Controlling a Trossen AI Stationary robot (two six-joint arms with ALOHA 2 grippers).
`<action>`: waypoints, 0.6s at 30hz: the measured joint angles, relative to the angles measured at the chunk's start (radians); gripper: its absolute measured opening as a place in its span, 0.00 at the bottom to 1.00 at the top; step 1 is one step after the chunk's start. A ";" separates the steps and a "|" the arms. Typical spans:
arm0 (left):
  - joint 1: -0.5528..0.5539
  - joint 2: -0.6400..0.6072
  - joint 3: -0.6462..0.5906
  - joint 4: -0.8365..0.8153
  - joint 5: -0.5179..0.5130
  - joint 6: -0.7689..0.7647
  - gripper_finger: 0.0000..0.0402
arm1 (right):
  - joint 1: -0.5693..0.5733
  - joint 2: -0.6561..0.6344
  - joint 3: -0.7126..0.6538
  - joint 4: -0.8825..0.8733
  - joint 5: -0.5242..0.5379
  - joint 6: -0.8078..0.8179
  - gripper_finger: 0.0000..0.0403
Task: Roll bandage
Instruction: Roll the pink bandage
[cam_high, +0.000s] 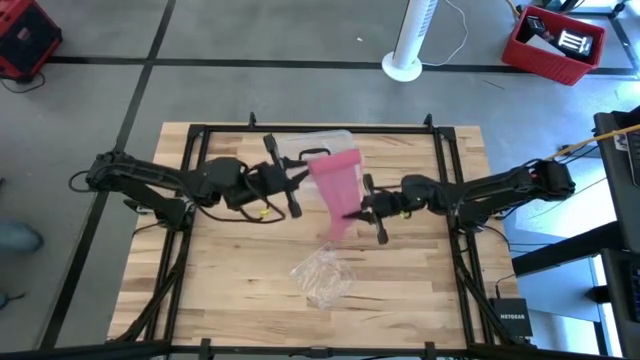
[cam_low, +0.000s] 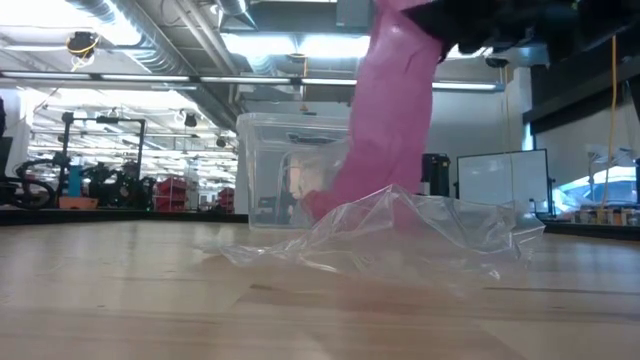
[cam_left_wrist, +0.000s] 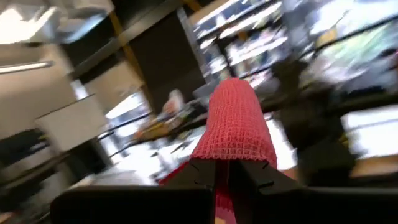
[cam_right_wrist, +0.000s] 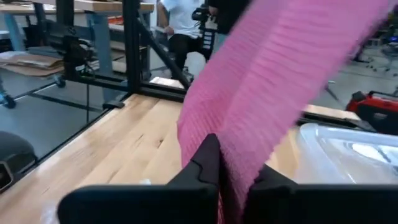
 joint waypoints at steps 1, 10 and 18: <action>0.006 0.000 0.000 -0.012 -0.024 0.022 0.03 | 0.018 -0.012 0.000 -0.003 0.024 0.000 0.02; 0.032 0.000 -0.004 -0.071 -0.147 0.163 0.03 | 0.178 -0.136 0.000 0.057 0.153 0.025 0.01; 0.062 0.020 -0.004 -0.185 -0.171 0.144 0.03 | 0.275 -0.159 0.123 0.025 0.158 0.002 0.01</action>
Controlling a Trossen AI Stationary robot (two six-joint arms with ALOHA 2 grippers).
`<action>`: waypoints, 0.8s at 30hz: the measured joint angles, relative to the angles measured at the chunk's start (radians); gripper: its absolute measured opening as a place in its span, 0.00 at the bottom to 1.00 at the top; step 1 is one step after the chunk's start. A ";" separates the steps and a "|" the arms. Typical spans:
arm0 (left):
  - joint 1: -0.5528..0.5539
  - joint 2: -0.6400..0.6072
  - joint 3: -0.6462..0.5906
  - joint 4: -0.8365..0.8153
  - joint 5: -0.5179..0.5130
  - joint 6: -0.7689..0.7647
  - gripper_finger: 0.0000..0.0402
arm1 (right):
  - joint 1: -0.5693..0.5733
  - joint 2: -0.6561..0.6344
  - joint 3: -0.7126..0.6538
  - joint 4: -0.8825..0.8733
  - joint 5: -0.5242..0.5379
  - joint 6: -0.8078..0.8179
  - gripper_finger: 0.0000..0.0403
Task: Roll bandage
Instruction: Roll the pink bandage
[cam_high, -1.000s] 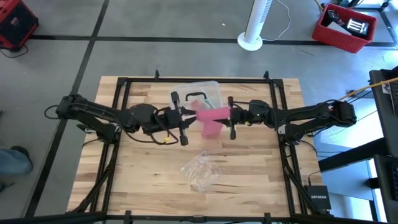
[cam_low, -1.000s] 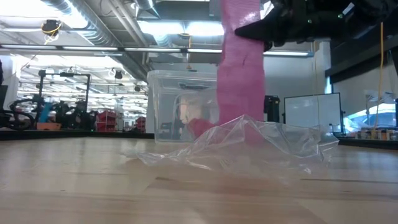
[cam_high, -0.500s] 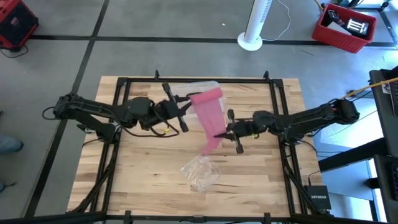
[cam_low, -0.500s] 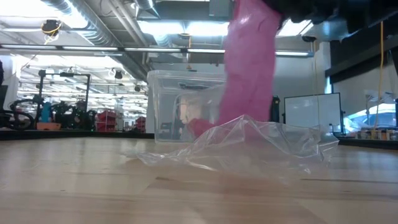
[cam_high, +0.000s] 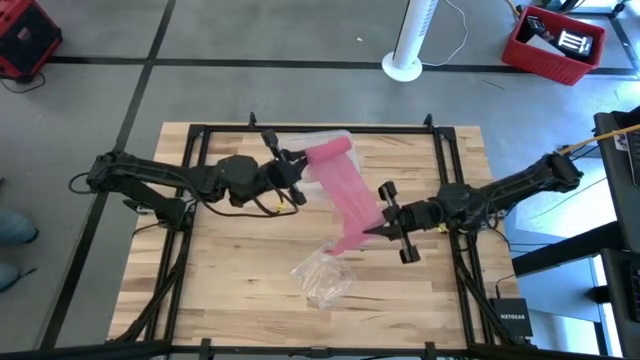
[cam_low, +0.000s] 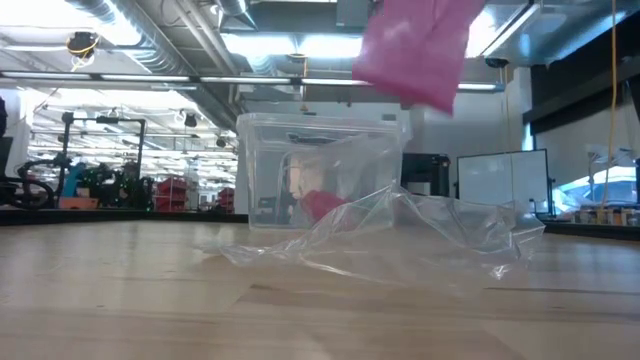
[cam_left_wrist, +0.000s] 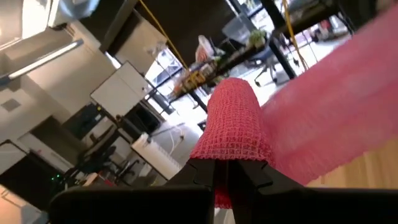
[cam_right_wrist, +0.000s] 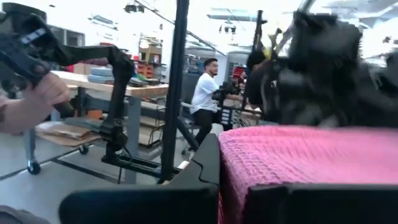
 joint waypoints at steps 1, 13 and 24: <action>0.002 0.005 0.000 -0.012 0.000 0.002 0.03 | 0.006 0.000 0.025 -0.023 0.005 -0.013 0.01; -0.085 0.151 0.000 -0.104 0.025 -0.045 0.03 | -0.052 0.001 0.367 -0.320 0.103 -0.080 0.01; -0.212 0.302 0.005 0.022 0.112 -0.159 0.03 | -0.405 -0.018 0.453 -0.495 0.110 0.184 0.02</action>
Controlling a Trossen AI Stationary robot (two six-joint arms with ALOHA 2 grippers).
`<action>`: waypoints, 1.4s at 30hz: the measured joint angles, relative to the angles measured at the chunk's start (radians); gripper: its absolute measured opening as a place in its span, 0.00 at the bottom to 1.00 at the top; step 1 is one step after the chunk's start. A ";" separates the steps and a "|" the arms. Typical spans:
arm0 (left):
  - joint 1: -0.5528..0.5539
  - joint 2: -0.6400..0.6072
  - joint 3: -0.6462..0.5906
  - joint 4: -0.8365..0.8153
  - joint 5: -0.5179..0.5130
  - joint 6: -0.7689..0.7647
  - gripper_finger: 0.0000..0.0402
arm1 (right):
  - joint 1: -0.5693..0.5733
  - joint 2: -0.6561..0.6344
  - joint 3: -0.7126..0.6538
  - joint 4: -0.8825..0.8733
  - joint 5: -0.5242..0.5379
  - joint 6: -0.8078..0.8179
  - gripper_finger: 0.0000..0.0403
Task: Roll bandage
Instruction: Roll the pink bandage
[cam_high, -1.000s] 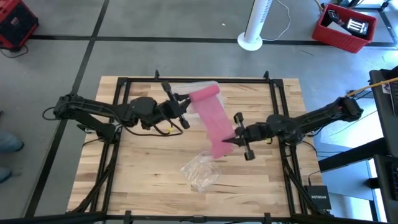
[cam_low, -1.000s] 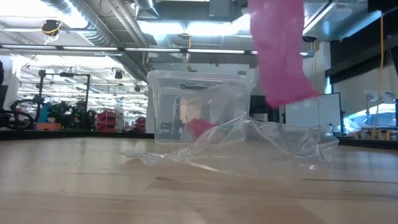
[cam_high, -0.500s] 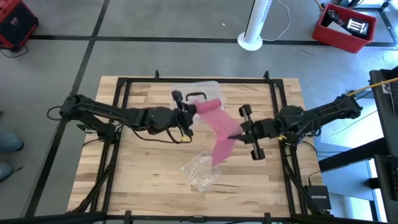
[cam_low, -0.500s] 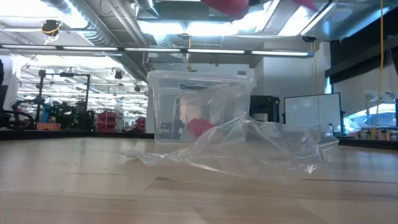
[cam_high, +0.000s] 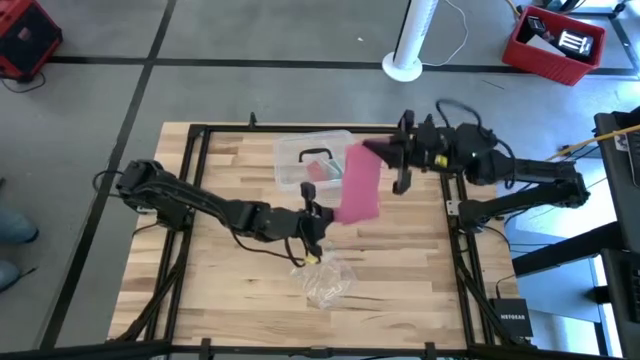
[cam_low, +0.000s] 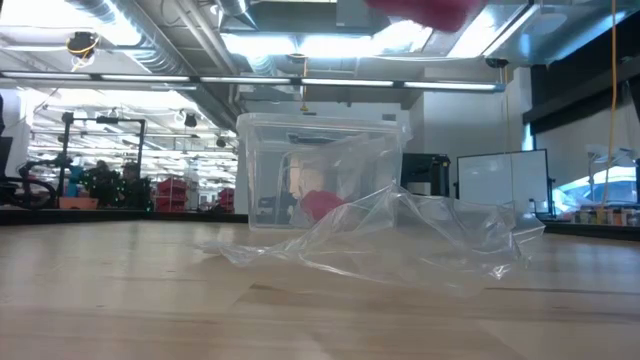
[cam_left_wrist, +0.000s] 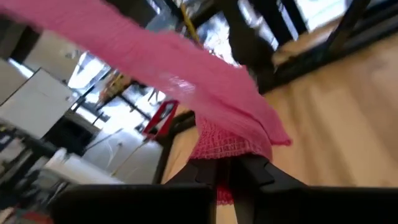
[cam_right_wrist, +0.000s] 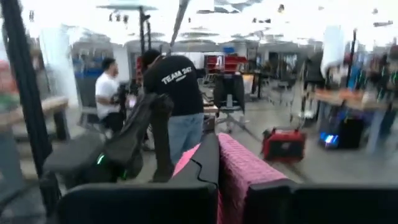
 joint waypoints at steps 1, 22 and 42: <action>-0.008 0.018 0.000 0.034 0.010 -0.002 0.03 | -0.030 0.000 -0.004 -0.001 -0.024 0.043 0.02; -0.008 0.281 -0.009 0.312 0.218 -0.506 0.03 | -0.145 0.109 -0.537 -0.048 -0.174 0.282 0.27; 0.023 0.406 -0.006 0.173 0.207 -0.954 0.03 | -0.096 0.252 -0.544 -0.166 -0.338 0.385 0.70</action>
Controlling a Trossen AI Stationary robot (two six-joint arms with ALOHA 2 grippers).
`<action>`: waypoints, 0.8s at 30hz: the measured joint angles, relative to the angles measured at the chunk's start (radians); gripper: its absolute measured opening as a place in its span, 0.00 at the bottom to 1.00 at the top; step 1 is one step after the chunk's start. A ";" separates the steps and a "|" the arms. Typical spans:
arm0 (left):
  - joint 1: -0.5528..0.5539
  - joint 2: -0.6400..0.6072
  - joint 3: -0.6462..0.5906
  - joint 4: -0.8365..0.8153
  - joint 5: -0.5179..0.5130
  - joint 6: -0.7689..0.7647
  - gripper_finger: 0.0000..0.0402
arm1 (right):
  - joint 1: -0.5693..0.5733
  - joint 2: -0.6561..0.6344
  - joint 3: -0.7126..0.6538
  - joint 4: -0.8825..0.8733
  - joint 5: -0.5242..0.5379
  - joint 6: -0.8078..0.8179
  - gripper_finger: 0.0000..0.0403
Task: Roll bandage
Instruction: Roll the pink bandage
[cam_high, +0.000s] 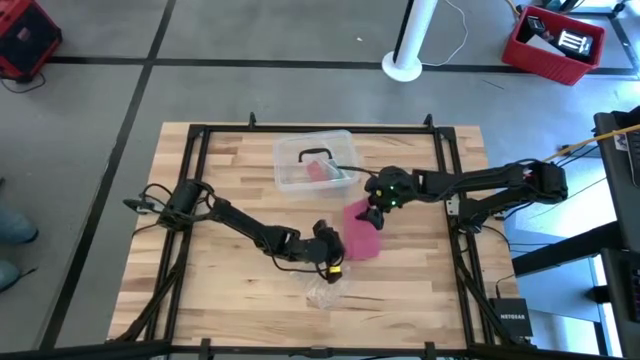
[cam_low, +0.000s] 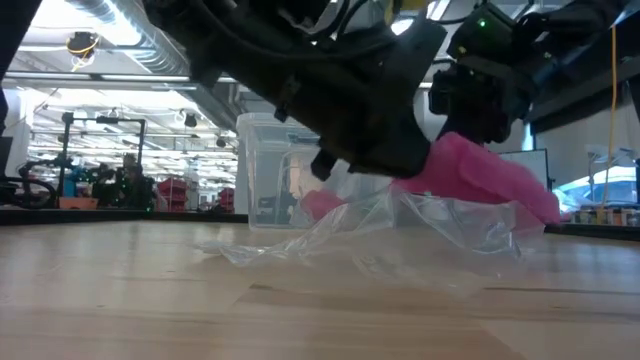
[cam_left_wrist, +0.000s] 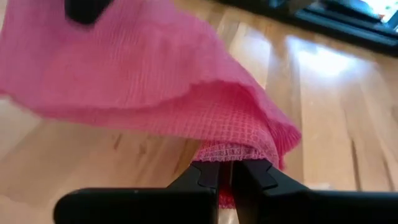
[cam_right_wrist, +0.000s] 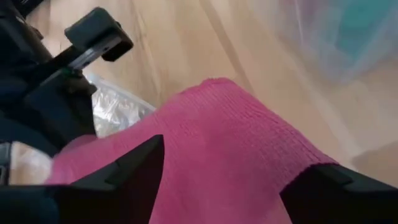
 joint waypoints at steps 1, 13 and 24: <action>0.000 0.001 0.000 -0.016 0.000 -0.014 0.03 | 0.000 0.000 0.000 0.000 -0.018 0.012 0.70; -0.001 0.001 0.000 -0.033 -0.006 -0.016 0.03 | -0.006 -0.013 0.002 -0.161 -0.228 0.160 0.70; 0.000 0.001 0.000 -0.020 -0.019 0.000 0.03 | 0.148 -0.126 0.072 -0.377 -0.154 -0.017 0.70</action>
